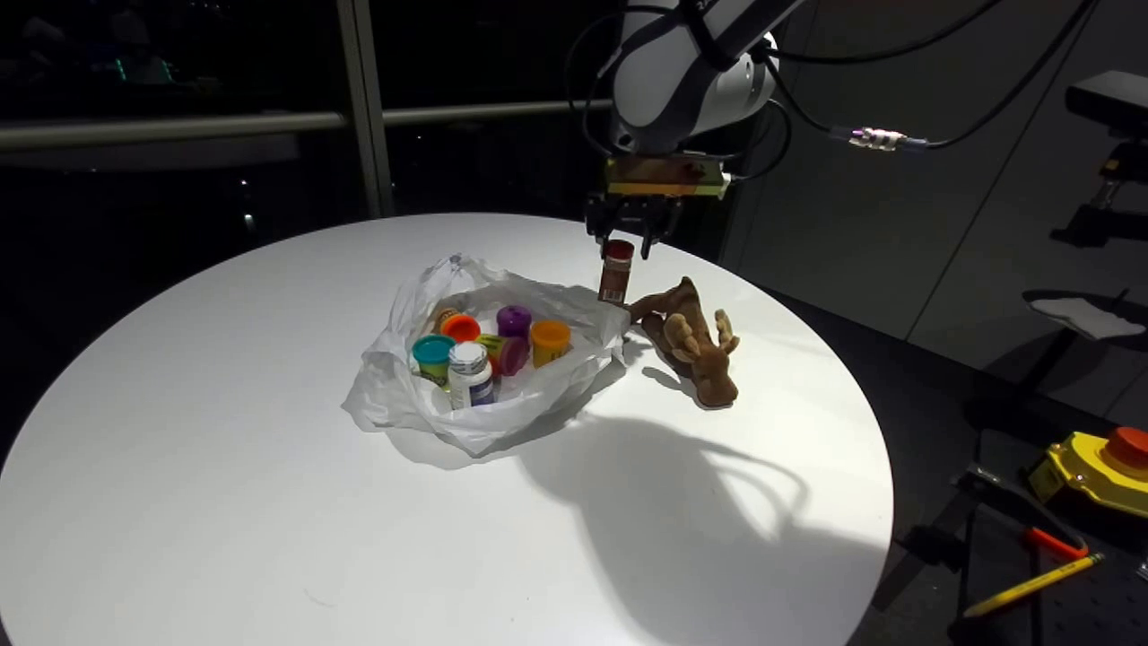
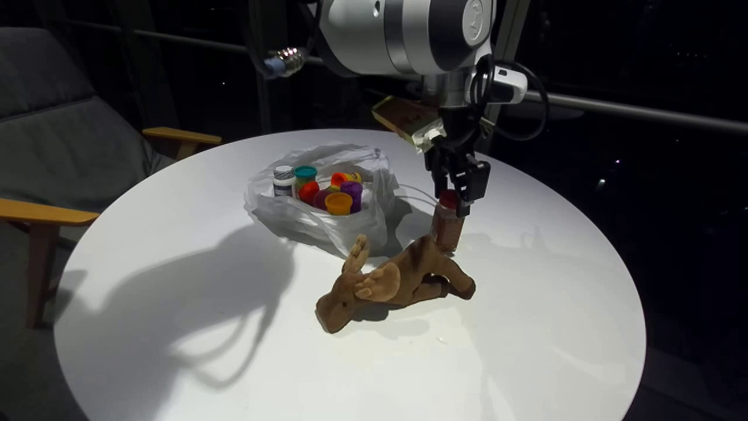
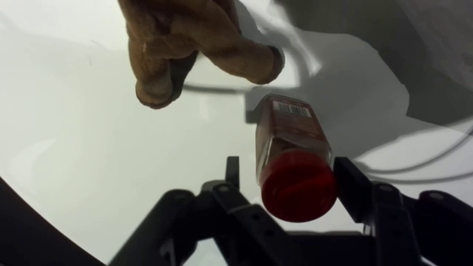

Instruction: Put the objects on the table in the plastic bag

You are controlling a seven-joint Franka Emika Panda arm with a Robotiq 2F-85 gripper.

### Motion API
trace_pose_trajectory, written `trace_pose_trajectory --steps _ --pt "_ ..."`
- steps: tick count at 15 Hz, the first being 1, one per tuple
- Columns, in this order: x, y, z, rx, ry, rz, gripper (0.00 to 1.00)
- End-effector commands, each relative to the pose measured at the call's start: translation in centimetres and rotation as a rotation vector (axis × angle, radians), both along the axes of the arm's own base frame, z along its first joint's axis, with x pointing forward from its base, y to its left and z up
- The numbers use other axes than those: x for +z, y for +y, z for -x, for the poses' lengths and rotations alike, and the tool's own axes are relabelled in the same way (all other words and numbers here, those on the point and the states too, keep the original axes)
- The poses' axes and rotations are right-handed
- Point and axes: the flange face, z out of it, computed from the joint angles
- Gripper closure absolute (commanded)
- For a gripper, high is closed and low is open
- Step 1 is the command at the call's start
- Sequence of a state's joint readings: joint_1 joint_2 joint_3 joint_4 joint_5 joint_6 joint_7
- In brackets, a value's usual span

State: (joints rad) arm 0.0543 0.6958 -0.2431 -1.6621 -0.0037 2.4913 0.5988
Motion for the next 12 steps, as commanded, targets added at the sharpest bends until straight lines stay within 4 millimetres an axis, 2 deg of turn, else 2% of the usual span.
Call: trace_pose_trajectory --steps 1,3,7,9,12 --pt "0.5 0.1 -0.6 -0.011 0.012 -0.012 0.64" --pt "1.0 0.3 -0.5 -0.008 0.014 -0.007 0.76" --pt "3.9 1.4 0.2 0.016 -0.001 0.048 0.76" --pt "6.7 3.3 0.8 0.055 -0.004 0.123 0.76" --pt "10.8 7.8 1.9 0.146 0.002 0.230 0.76"
